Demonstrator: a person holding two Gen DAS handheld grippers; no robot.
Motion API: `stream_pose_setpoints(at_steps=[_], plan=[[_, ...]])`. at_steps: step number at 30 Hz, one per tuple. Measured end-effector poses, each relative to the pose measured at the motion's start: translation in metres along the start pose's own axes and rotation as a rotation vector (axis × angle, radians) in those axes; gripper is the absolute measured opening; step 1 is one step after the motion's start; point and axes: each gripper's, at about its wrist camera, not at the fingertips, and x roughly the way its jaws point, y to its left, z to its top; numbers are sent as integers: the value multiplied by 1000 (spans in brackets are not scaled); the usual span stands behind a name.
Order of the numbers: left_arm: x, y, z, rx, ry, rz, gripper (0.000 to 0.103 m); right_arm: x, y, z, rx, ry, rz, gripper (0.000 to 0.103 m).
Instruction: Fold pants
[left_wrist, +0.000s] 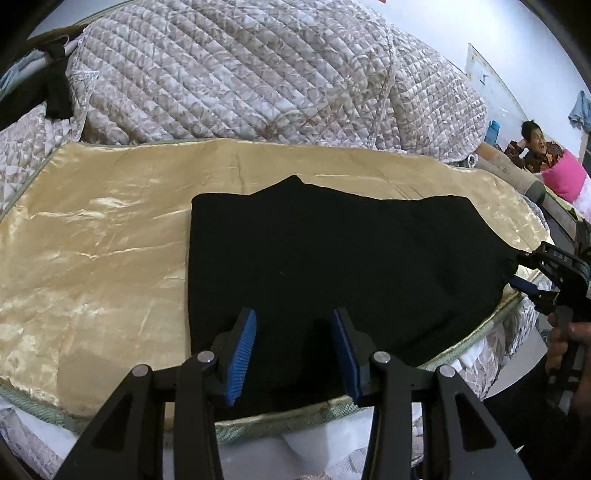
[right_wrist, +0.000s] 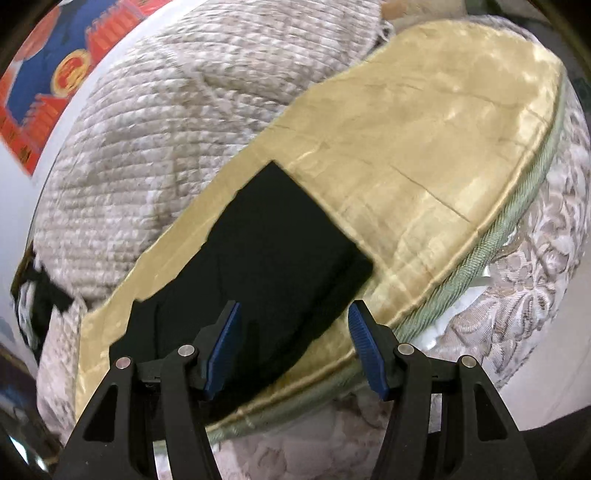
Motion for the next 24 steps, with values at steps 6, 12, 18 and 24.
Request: stream_pose_setpoints(at_steps=[6, 12, 18, 24], plan=[[2, 1, 0, 3, 1, 3, 45, 9, -3, 13, 52, -39, 16, 60], [-1, 7, 4, -31, -11, 2, 45, 22, -5, 20, 63, -17, 38, 37], [-8, 25, 10, -80, -29, 51, 45, 14, 19, 32, -21, -27, 39, 21], [-15, 62, 14, -192, -42, 131, 45, -11, 100, 39, -212, -42, 113, 20]])
